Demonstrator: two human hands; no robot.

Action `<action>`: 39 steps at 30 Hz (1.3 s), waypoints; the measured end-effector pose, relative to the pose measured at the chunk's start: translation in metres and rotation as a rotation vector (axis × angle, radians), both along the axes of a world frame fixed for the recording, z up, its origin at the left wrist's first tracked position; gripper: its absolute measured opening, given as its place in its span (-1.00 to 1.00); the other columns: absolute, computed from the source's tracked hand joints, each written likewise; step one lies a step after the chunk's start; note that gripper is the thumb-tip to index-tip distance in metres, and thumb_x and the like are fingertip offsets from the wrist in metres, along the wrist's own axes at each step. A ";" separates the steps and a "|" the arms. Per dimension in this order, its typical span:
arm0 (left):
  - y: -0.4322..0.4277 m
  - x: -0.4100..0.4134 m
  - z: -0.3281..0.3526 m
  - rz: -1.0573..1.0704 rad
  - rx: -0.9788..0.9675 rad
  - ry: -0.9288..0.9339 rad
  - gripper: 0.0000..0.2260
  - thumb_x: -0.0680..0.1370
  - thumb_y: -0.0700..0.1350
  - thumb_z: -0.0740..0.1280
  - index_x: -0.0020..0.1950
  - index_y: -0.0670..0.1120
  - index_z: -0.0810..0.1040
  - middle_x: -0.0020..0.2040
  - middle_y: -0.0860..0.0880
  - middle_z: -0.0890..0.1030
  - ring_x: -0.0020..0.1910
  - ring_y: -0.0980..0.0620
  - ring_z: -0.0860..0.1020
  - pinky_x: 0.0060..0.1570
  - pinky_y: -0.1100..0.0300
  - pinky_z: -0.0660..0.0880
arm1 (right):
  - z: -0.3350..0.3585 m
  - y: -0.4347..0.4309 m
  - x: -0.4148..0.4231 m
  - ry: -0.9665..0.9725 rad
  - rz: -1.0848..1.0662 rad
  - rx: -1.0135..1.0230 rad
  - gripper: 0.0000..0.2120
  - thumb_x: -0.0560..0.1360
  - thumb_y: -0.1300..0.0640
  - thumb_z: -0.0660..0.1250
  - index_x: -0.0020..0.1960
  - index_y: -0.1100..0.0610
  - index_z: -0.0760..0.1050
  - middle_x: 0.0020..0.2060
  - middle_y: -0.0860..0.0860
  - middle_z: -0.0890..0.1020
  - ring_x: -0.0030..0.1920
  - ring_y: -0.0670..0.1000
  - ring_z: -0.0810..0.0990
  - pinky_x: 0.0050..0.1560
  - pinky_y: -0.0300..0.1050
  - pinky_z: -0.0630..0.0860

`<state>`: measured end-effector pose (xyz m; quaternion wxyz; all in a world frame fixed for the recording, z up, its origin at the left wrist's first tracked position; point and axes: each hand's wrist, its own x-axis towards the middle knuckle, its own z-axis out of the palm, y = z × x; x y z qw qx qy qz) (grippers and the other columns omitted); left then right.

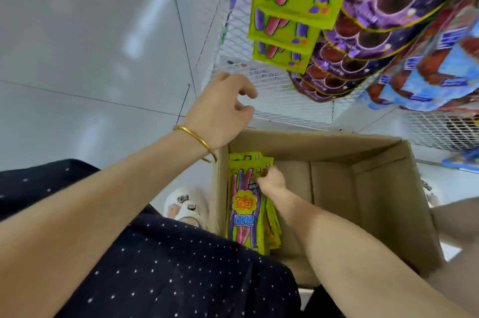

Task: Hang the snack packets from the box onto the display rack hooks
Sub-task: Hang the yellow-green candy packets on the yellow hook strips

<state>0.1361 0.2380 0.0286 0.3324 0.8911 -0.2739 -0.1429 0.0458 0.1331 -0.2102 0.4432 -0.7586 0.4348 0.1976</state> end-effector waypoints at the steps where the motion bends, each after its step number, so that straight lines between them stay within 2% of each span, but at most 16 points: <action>1: 0.000 0.001 0.000 0.002 -0.006 0.008 -0.83 0.50 -0.21 0.30 0.05 0.00 0.50 0.11 0.03 0.41 -0.11 0.09 0.57 -0.14 0.41 0.39 | -0.003 0.003 0.002 0.022 -0.022 -0.006 -0.62 0.48 0.08 0.37 0.21 0.24 0.42 0.18 0.18 0.54 0.19 0.18 0.52 0.11 -0.08 0.45; 6: -0.001 0.003 0.000 0.011 -0.019 0.022 -0.82 0.50 -0.22 0.30 0.06 -0.02 0.50 0.13 -0.01 0.43 -0.10 0.08 0.57 -0.15 0.48 0.36 | -0.012 0.012 0.003 0.116 -0.055 -0.092 -0.55 0.50 0.15 0.31 0.32 0.25 0.27 0.29 0.25 0.38 0.26 0.25 0.44 0.21 0.00 0.40; 10: 0.002 0.002 -0.002 0.006 -0.028 0.031 -0.81 0.50 -0.23 0.30 0.08 -0.04 0.51 0.13 -0.03 0.44 -0.10 0.06 0.57 -0.15 0.50 0.37 | -0.017 0.007 -0.001 0.056 0.072 -0.111 -0.73 0.51 0.02 0.32 0.06 0.20 0.46 0.06 0.14 0.55 0.00 0.13 0.52 -0.06 -0.11 0.43; 12: 0.003 0.003 -0.005 0.008 -0.018 0.030 -0.82 0.50 -0.23 0.30 0.07 -0.04 0.51 0.13 -0.02 0.44 -0.11 0.07 0.57 -0.18 0.55 0.35 | -0.014 -0.004 -0.003 -0.046 0.054 0.040 -0.74 0.50 0.12 0.34 0.09 0.28 0.49 0.02 0.10 0.58 -0.01 0.09 0.53 -0.02 -0.11 0.46; 15: 0.001 0.005 -0.008 0.001 -0.005 0.032 -0.81 0.50 -0.23 0.31 0.08 -0.05 0.51 0.14 -0.04 0.44 -0.12 0.07 0.57 -0.19 0.57 0.33 | 0.028 -0.037 -0.011 -0.220 -0.112 0.519 -0.79 0.52 0.24 0.31 0.13 0.25 0.44 0.10 0.20 0.60 0.06 0.17 0.59 0.17 0.19 0.47; 17: -0.003 0.004 -0.010 -0.031 0.021 0.024 -0.78 0.49 -0.20 0.32 0.14 -0.07 0.50 0.17 -0.07 0.42 -0.05 0.03 0.56 -0.19 0.51 0.34 | 0.066 -0.067 -0.013 -0.306 -0.078 0.650 -0.74 0.54 0.26 0.26 0.22 0.24 0.39 0.13 0.21 0.59 0.04 0.16 0.61 0.16 0.21 0.49; 19: -0.008 0.000 -0.013 -0.062 0.073 0.024 -0.66 0.48 -0.13 0.36 0.24 -0.09 0.44 0.23 -0.08 0.40 0.10 -0.03 0.51 0.03 0.33 0.38 | 0.103 -0.090 -0.012 -0.402 0.043 0.602 -0.71 0.53 0.28 0.27 0.24 0.24 0.39 0.12 0.19 0.58 -0.01 0.12 0.61 0.06 0.08 0.55; 22: -0.017 -0.007 -0.011 -0.064 0.113 0.051 -0.45 0.44 -0.03 0.42 0.38 -0.10 0.32 0.34 -0.12 0.36 0.27 -0.09 0.41 0.24 0.07 0.39 | 0.157 -0.103 -0.010 -0.521 0.167 0.479 -0.81 0.52 0.29 0.26 0.09 0.09 0.43 -0.03 0.05 0.63 -0.10 0.00 0.62 -0.20 -0.22 0.56; 24: -0.023 -0.013 -0.004 -0.045 0.070 0.062 -0.45 0.45 -0.03 0.41 0.38 -0.11 0.31 0.30 -0.11 0.41 0.21 -0.06 0.44 0.16 0.15 0.40 | 0.190 -0.104 -0.013 -0.632 0.207 0.455 -0.79 0.52 0.32 0.24 0.06 0.06 0.42 -0.06 0.00 0.62 -0.12 -0.09 0.63 -0.19 -0.26 0.56; 26: -0.029 -0.019 0.011 -0.022 -0.040 0.076 -0.57 0.47 -0.09 0.40 0.29 -0.13 0.39 0.05 -0.07 0.54 -0.07 0.01 0.51 -0.09 0.23 0.43 | 0.218 -0.104 -0.019 -0.727 0.229 0.436 -0.80 0.53 0.33 0.22 0.06 0.08 0.42 -0.04 0.00 0.60 -0.11 -0.11 0.63 -0.11 -0.21 0.59; 28: -0.032 -0.025 0.034 -0.017 -0.174 0.095 -0.78 0.47 -0.17 0.40 0.08 -0.18 0.51 -0.22 -0.12 0.58 -0.32 0.05 0.49 -0.27 0.15 0.46 | 0.245 -0.103 -0.025 -0.813 0.226 0.376 -0.84 0.54 0.32 0.23 0.00 0.07 0.42 -0.11 -0.01 0.60 -0.14 -0.09 0.62 -0.10 -0.12 0.58; 31: -0.033 -0.027 0.077 -0.023 -0.289 0.088 -0.91 0.46 -0.24 0.40 -0.19 -0.10 0.52 -0.31 -0.15 0.58 -0.43 0.15 0.53 -0.28 0.18 0.54 | 0.285 -0.099 -0.030 -0.962 0.196 0.214 -0.76 0.49 0.24 0.35 0.09 0.03 0.40 -0.12 -0.02 0.62 -0.13 -0.08 0.62 -0.11 -0.13 0.55; 33: -0.032 -0.028 0.111 -0.066 -0.352 0.080 -0.92 0.46 -0.26 0.39 -0.17 -0.12 0.53 -0.25 -0.19 0.61 -0.34 0.09 0.61 -0.20 0.11 0.60 | 0.316 -0.091 -0.033 -1.124 0.215 0.052 -0.44 0.44 0.22 0.41 0.30 -0.10 0.26 0.04 0.03 0.60 0.03 -0.07 0.61 -0.01 -0.17 0.55; 35: -0.032 -0.027 0.149 -0.083 -0.376 0.007 -0.88 0.45 -0.26 0.41 -0.04 -0.26 0.56 -0.13 -0.32 0.63 -0.18 -0.19 0.64 -0.18 -0.08 0.59 | 0.350 -0.080 -0.035 -1.288 0.257 -0.119 -0.30 0.42 0.20 0.43 0.34 -0.27 0.16 0.23 0.04 0.50 0.21 -0.01 0.53 0.17 -0.10 0.49; 37: -0.031 -0.024 0.189 -0.079 -0.415 -0.051 -0.78 0.44 -0.26 0.42 0.04 -0.31 0.55 -0.07 -0.35 0.62 -0.14 -0.28 0.62 -0.23 -0.13 0.57 | 0.386 -0.076 -0.031 -1.416 0.266 -0.255 -0.42 0.41 0.20 0.43 0.25 -0.23 0.27 0.20 -0.10 0.46 0.16 -0.08 0.50 0.15 -0.08 0.47; 39: -0.032 -0.019 0.230 -0.110 -0.444 -0.086 -0.73 0.43 -0.25 0.43 0.10 -0.27 0.54 -0.04 -0.32 0.63 -0.15 -0.23 0.63 -0.29 -0.07 0.59 | 0.424 -0.076 -0.023 -1.481 0.247 -0.369 -0.65 0.40 0.23 0.43 0.06 -0.09 0.42 0.00 -0.21 0.48 -0.04 -0.23 0.48 0.01 -0.22 0.42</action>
